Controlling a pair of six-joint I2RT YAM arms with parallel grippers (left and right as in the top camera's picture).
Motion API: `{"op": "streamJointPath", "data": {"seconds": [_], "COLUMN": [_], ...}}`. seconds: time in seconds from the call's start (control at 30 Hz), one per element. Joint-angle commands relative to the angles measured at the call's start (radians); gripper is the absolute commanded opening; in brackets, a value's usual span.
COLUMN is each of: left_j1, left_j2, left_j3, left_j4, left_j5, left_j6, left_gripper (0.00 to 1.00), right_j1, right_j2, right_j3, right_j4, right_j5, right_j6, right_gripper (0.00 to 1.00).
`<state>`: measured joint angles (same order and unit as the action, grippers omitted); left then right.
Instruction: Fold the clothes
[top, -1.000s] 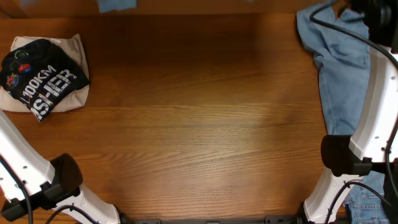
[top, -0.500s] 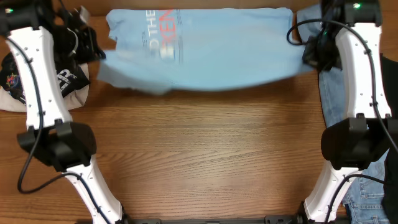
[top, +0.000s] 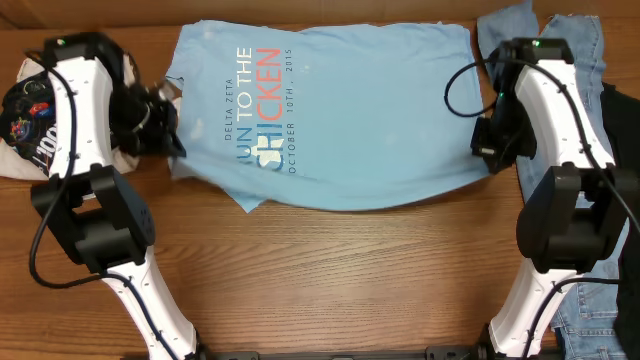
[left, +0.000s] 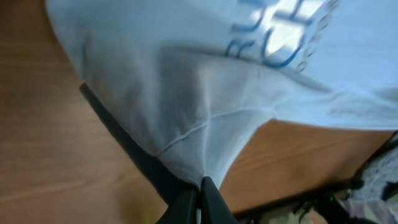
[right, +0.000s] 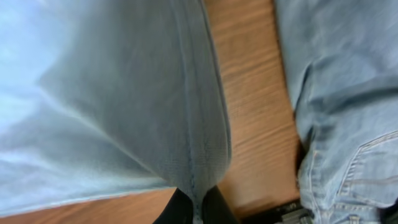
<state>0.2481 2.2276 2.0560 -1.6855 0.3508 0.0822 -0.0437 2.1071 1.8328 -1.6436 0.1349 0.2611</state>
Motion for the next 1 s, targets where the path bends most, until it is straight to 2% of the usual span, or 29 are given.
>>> {"op": "streamJointPath", "data": {"seconds": [0.0,0.2,0.33,0.53,0.7,0.97], "left_j1": [0.002,0.002,0.004,0.008,0.012,0.134], "left_j2": [-0.068,-0.172,-0.282,-0.462,-0.562,-0.662], "left_j3": [-0.097,-0.259,-0.375,-0.534,-0.649,-0.726], "left_j4": [-0.005,0.041,0.069,0.117,0.148,0.169], "left_j5": [-0.042,-0.054,-0.125,-0.135,-0.210,-0.237], "left_j6": [0.015,0.006,-0.064,-0.096,-0.163,-0.211], "left_gripper": [0.04,0.04,0.04,0.04,0.04,0.04], "right_j1": [-0.005,-0.006,-0.008,-0.015,-0.015,-0.053], "right_j2": [-0.036,-0.135,-0.242,-0.425,-0.528,-0.611], "right_j3": [-0.080,-0.219,-0.312,-0.453,-0.543,-0.627], "right_j4": [0.040,0.131,0.153,0.195,0.200,0.201], "right_j5": [-0.046,-0.130,-0.130,-0.163,-0.156,-0.121], "right_j6": [-0.004,0.003,0.016,0.032,0.076,0.110], "right_gripper": [0.04,0.04,0.04,0.04,0.04,0.04]}}
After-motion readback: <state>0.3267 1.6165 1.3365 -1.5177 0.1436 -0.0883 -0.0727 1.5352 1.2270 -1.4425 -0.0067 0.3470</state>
